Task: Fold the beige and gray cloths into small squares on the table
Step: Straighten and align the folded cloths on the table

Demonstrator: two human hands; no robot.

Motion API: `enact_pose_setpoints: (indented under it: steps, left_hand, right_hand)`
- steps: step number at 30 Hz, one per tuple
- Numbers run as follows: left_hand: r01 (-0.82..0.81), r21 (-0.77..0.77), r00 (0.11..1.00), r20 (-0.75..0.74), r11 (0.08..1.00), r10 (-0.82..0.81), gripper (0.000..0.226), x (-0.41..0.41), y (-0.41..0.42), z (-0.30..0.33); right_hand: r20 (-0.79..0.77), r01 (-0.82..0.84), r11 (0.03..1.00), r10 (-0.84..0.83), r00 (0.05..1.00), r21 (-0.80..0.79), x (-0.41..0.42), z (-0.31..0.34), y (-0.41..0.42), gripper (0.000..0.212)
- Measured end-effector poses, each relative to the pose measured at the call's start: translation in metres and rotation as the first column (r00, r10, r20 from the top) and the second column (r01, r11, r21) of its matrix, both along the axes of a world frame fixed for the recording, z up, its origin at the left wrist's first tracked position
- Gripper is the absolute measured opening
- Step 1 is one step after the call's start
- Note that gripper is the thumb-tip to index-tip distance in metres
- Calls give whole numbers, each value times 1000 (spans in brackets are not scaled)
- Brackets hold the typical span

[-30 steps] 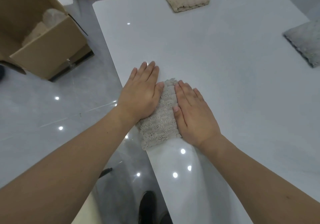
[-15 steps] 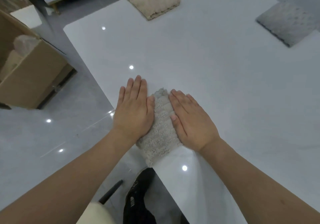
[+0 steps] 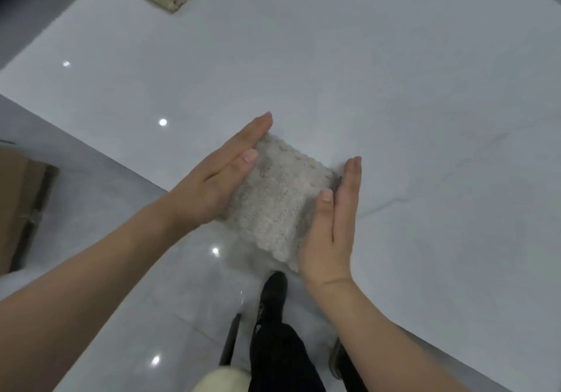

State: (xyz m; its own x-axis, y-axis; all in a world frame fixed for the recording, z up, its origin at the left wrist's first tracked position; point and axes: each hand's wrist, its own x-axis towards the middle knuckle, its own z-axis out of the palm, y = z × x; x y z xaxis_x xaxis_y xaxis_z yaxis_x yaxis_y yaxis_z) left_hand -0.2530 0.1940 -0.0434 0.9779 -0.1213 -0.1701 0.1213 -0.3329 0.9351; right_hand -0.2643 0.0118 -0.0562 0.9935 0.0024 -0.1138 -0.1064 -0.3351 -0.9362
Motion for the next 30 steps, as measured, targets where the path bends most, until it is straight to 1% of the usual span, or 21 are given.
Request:
enact_pose_setpoints:
  steps: [2,6,10,13,14,15,16,17,18,19,21,24,26,30]
  left_hand:
    - [33,-36,999,-7,999,-34,51,1,-6,-1]
    - [35,-101,999,-13,994,-37,48,4,-7,-5]
    - [65,-110,998,28,992,-62,50,4,-8,-9]
    - [121,-61,990,73,991,-117,51,5,-14,-11]
    - [136,-27,987,87,990,-133,51,6,-15,-13]
    - [147,29,984,102,989,-149,51,6,-16,-15]
    - [158,120,977,124,980,-172,51,7,-15,-18]
    - [168,246,967,149,955,-209,52,8,-13,-21]
    - [173,381,951,176,908,-255,55,8,-12,-25]
    - [165,493,935,198,855,-294,57,9,-11,-28]
    - [141,614,923,202,777,-328,58,9,-10,-30]
    - [137,686,923,174,715,-343,58,10,-9,-27]
    - [122,699,926,176,705,-335,60,16,-8,-21]
    - [63,689,931,219,722,-291,63,52,-18,2]
  right_hand:
    - [-14,13,1000,-13,1000,21,0,0,10,56]
    - [22,36,999,-35,999,-7,2,-4,19,56]
    - [37,54,998,-55,998,23,2,-7,18,56]
    - [50,31,999,-30,998,-18,3,-8,20,56]
    - [55,9,998,-5,998,-70,4,-10,19,57]
    - [61,-17,987,27,998,-159,5,-12,18,57]
    - [62,-44,957,64,996,-286,7,-13,17,58]
    - [54,-59,905,90,994,-421,9,-16,15,59]
    - [44,-59,847,97,994,-528,11,-18,13,60]
    - [35,-51,804,89,995,-592,12,-19,11,61]
    - [9,-64,764,91,996,-642,12,-18,8,62]
    - [-31,-134,725,154,988,-676,15,-13,-1,64]
    - [-22,-145,718,178,984,-681,26,-6,-10,64]
    - [55,-113,714,208,977,-691,66,11,-30,67]
